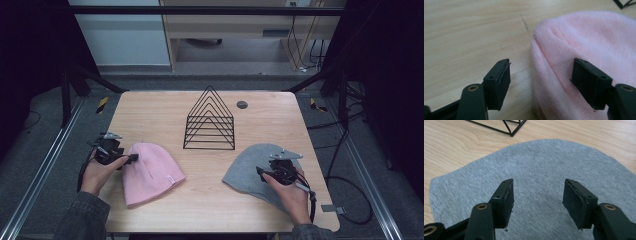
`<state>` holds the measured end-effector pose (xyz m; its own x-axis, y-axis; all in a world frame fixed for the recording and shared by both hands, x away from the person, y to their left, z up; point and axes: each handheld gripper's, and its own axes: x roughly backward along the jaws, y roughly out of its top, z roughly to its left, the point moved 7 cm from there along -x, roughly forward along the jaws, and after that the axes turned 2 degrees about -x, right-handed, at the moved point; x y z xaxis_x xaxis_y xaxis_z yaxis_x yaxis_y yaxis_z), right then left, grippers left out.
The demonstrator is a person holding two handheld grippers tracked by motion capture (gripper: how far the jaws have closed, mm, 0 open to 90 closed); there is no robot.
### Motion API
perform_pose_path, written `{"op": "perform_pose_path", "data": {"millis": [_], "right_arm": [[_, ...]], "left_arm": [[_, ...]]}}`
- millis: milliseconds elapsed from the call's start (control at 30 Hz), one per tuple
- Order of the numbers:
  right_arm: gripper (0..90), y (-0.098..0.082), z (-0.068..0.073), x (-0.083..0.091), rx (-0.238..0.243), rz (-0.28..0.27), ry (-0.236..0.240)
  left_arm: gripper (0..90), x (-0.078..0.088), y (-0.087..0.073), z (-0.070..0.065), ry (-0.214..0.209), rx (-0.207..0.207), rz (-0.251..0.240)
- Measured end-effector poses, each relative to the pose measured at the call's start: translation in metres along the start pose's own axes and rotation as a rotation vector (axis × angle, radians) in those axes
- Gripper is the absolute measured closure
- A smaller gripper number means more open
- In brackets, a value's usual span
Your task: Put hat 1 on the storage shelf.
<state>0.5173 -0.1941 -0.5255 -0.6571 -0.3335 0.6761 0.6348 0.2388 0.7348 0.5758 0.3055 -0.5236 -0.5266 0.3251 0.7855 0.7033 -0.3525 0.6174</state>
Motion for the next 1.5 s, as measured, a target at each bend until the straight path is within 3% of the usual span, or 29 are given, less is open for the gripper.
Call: {"op": "perform_pose_path", "data": {"millis": [100, 167, 267, 300, 400, 500, 533, 667, 700, 733, 800, 933, 967, 1000, 1100, 1133, 1233, 1300, 1333, 1500], "right_arm": [[41.8, 0.000, 0.002, -0.001, 0.006, 0.005, 0.005], [41.9, 0.000, 0.003, -0.002, 0.007, 0.007, 0.003], [41.9, 0.000, 0.003, -0.002, 0.005, 0.003, 0.004], [42.0, 0.000, 0.003, -0.002, 0.003, 0.003, 0.006], [42.6, 0.002, 0.003, -0.001, 0.006, -0.009, 0.008], [42.8, 0.003, 0.004, 0.000, 0.006, -0.019, 0.007], [43.1, 0.005, 0.005, 0.001, 0.012, -0.028, 0.007], [43.2, 0.006, 0.007, 0.002, 0.023, -0.033, 0.007], [43.4, 0.006, 0.008, 0.003, 0.041, -0.036, 0.002], [43.4, 0.006, 0.008, 0.003, 0.041, -0.036, 0.002], [43.5, 0.010, 0.012, 0.009, 0.052, -0.058, 0.000], [43.3, 0.019, 0.019, 0.016, 0.090, -0.092, 0.010], [43.3, 0.028, 0.027, 0.021, 0.123, -0.109, 0.022], [43.3, 0.028, 0.027, 0.021, 0.123, -0.109, 0.022], [42.1, 0.040, 0.044, 0.027, 0.184, -0.106, 0.059], [39.5, 0.048, 0.059, 0.029, 0.231, -0.095, 0.096], [38.0, 0.058, 0.081, 0.034, 0.289, -0.088, 0.137], [38.0, 0.061, 0.087, 0.035, 0.299, -0.090, 0.148], [37.9, 0.066, 0.098, 0.036, 0.320, -0.090, 0.168], [37.6, 0.075, 0.123, 0.027, 0.371, -0.081, 0.200]], "left_arm": [[34.9, -0.007, -0.002, -0.002, -0.009, -0.010, 0.016], [49.8, -0.008, -0.001, -0.007, -0.039, -0.028, 0.018], [64.7, -0.009, -0.002, -0.010, -0.047, -0.042, 0.035], [64.7, -0.009, -0.003, -0.010, -0.048, -0.039, 0.039], [75.7, -0.007, -0.003, -0.013, -0.031, -0.046, 0.047], [77.3, -0.005, -0.001, -0.015, -0.013, -0.060, 0.034], [77.9, 0.001, 0.003, -0.019, 0.009, -0.094, 0.021], [78.1, 0.012, 0.008, -0.028, 0.041, -0.138, -0.005], [78.3, 0.022, 0.012, -0.036, 0.049, -0.176, -0.027], [78.5, 0.022, 0.012, -0.036, 0.049, -0.176, -0.027], [78.8, 0.037, 0.020, -0.047, 0.051, -0.226, -0.054], [79.2, 0.053, 0.032, -0.058, 0.053, -0.273, -0.088], [79.2, 0.062, 0.039, -0.066, 0.054, -0.312, -0.103], [79.2, 0.062, 0.039, -0.066, 0.054, -0.312, -0.103], [79.3, 0.076, 0.051, -0.080, 0.046, -0.369, -0.117], [79.3, 0.081, 0.056, -0.084, 0.050, -0.388, -0.123], [79.4, 0.101, 0.072, -0.099, 0.043, -0.446, -0.143], [79.4, 0.106, 0.077, -0.103, 0.043, -0.462, -0.150], [79.4, 0.115, 0.085, -0.110, 0.040, -0.487, -0.158], [79.5, 0.130, 0.107, -0.123, 0.007, -0.538, -0.190]]}}
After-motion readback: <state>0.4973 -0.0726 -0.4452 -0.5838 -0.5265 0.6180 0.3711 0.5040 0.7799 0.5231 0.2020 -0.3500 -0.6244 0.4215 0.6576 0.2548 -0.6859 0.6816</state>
